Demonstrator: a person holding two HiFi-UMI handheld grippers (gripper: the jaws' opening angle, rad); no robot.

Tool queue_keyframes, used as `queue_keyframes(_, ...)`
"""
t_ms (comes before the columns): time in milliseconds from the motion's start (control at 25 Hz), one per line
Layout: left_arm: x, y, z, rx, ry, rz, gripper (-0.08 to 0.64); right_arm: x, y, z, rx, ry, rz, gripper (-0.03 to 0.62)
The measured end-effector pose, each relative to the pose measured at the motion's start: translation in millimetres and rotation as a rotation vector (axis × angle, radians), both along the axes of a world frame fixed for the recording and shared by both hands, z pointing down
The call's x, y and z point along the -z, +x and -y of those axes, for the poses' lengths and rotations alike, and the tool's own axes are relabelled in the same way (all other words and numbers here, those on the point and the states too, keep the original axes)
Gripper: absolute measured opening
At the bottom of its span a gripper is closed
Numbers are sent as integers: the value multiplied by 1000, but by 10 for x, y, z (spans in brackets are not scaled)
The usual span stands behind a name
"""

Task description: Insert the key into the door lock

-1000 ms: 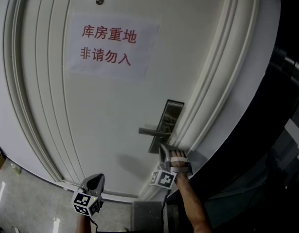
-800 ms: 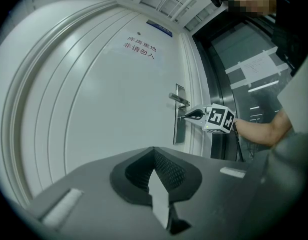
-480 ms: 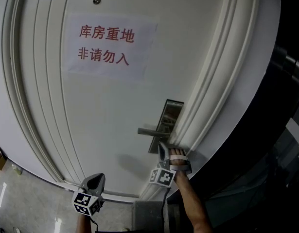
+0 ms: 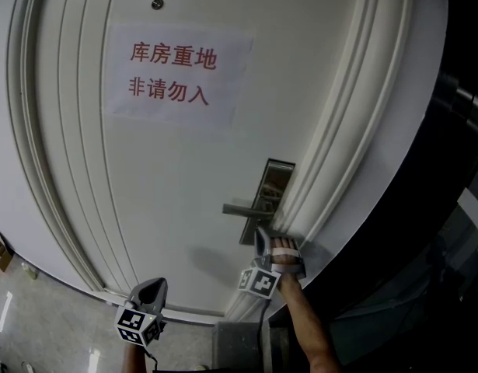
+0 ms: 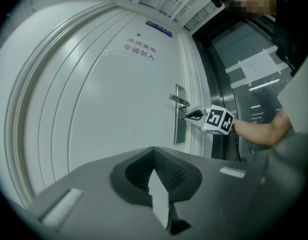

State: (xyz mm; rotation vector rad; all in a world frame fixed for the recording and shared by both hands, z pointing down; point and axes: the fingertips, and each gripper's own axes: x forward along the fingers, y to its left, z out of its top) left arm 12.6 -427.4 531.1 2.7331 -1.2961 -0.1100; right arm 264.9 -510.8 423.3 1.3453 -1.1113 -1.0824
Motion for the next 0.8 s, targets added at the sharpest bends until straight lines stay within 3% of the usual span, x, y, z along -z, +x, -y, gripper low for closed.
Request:
queue_keyframes(360,16,-99,-63,19,6,1,3,36,-16,-24,11,33,49,61)
queue_keyframes(480,32,-102,-89,17,11,0,3,31,-28,-52,20,34,68,111)
queue_keyframes(800,78,-136,-192,6,22,9,3,41,-27,-213,4,48,107,109)
